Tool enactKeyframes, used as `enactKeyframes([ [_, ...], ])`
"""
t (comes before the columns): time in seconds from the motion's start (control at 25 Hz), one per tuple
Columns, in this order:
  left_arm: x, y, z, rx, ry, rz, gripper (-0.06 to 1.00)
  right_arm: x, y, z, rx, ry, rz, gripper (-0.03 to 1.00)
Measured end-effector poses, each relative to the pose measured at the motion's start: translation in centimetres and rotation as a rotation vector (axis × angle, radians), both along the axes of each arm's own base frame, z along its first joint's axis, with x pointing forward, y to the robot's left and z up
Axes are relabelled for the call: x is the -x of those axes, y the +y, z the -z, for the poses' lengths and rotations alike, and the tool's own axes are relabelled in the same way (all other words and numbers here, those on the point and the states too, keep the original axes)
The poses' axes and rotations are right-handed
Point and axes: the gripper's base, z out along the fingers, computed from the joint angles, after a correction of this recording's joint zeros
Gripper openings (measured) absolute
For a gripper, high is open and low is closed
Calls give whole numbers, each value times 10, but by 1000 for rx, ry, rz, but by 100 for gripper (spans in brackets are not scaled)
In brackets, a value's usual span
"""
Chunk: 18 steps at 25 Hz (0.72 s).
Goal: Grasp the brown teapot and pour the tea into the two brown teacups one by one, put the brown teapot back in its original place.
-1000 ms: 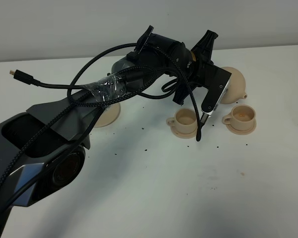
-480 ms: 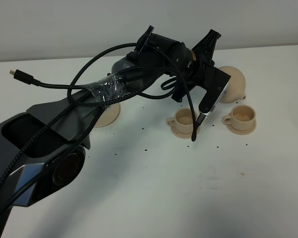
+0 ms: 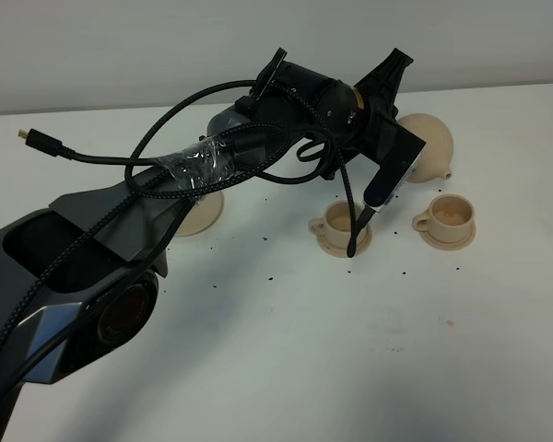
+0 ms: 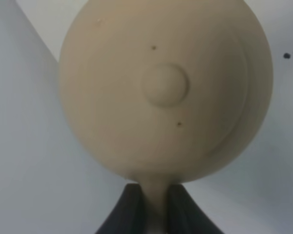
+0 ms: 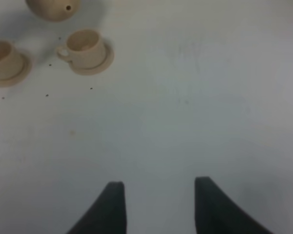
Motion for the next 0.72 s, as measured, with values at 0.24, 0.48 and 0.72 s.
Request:
enactKeyframes([
  [0.24, 0, 0, 0, -19, -23, 27, 13, 0, 0, 0, 0, 0, 0, 34],
  [0.48, 0, -1, -1, -32, -33, 45, 13, 0, 0, 0, 0, 0, 0, 34],
  [0.72, 2, -6, 3, -37, -45, 64, 13, 0, 0, 0, 0, 0, 0, 34],
])
